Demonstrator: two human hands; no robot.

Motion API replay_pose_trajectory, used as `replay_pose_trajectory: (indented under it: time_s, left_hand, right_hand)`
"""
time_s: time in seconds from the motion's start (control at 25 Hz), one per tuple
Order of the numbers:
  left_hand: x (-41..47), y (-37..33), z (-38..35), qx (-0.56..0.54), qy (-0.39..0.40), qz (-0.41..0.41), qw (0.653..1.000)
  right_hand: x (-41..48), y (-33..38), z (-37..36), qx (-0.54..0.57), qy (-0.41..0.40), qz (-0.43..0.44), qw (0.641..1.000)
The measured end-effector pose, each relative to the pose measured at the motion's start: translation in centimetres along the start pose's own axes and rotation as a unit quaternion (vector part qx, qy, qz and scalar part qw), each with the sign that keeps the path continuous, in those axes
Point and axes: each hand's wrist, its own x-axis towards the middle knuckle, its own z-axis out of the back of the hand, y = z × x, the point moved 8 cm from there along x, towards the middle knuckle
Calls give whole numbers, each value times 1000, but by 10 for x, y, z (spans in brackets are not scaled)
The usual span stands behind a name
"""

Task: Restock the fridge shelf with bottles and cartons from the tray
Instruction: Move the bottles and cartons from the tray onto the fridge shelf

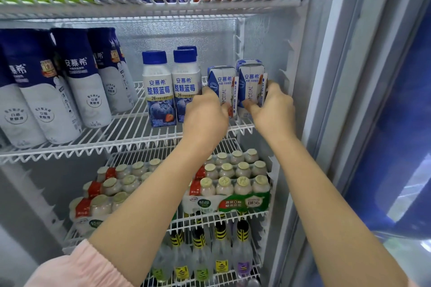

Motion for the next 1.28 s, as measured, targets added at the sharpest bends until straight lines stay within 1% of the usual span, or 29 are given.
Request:
replay_pose_trajectory:
  time_s: [0.12, 0.16, 0.24, 0.32, 0.44, 0.52, 0.64, 0.72, 0.8, 0.88, 0.92, 1.0, 1.08, 1.16, 1.28]
  left_hand:
    - [-6, -1, 11, 18, -46, -27, 998]
    - [-5, 2, 12, 4, -48, -24, 999]
    - [-2, 9, 9, -38, -24, -12, 999]
    - [-1, 12, 2, -63, 2, -9, 998]
    - [-2, 9, 2, -58, -12, -10, 998]
    - [-2, 8, 5, -47, -23, -2, 999]
    - [-1, 10, 8, -26, -12, 3, 1000]
    - [-6, 8, 18, 6, -26, -24, 999]
    - [-23, -1, 35, 13, -64, -86, 994]
    - [-52, -7, 51, -57, -87, -157, 982]
    - [-71, -9, 58, -94, -85, -188, 974]
    - [-112, -8, 63, -137, -44, -234, 961]
    - [-155, -7, 61, -160, 31, -272, 949]
    - [-203, -17, 57, -166, 108, -321, 926]
    - [-280, -47, 58, -202, 185, -374, 886]
  right_hand:
    - [-12, 2, 11, -17, -46, 29, 998]
    - [-17, 5, 16, -15, -64, 45, 997]
    - [-23, 10, 24, -14, -87, 62, 994]
    - [-26, 11, 24, -19, -79, 60, 995]
    - [-23, 9, 12, -6, -41, 37, 998]
    - [-20, 8, 7, -12, -38, 28, 999]
    - [-18, 4, 5, -34, -41, 31, 998]
    - [-21, 2, 8, -37, -39, 46, 998]
    - [-33, 6, 23, -40, -62, 79, 994]
    - [-55, 14, 45, -36, -98, 125, 987]
    - [-71, 18, 56, -35, -109, 143, 983]
    - [-106, 20, 72, -31, -97, 153, 983]
    - [-149, 17, 87, -38, -69, 131, 988]
    - [-200, 15, 113, -68, -70, 109, 989]
    - [-276, 15, 164, -100, -74, 79, 989]
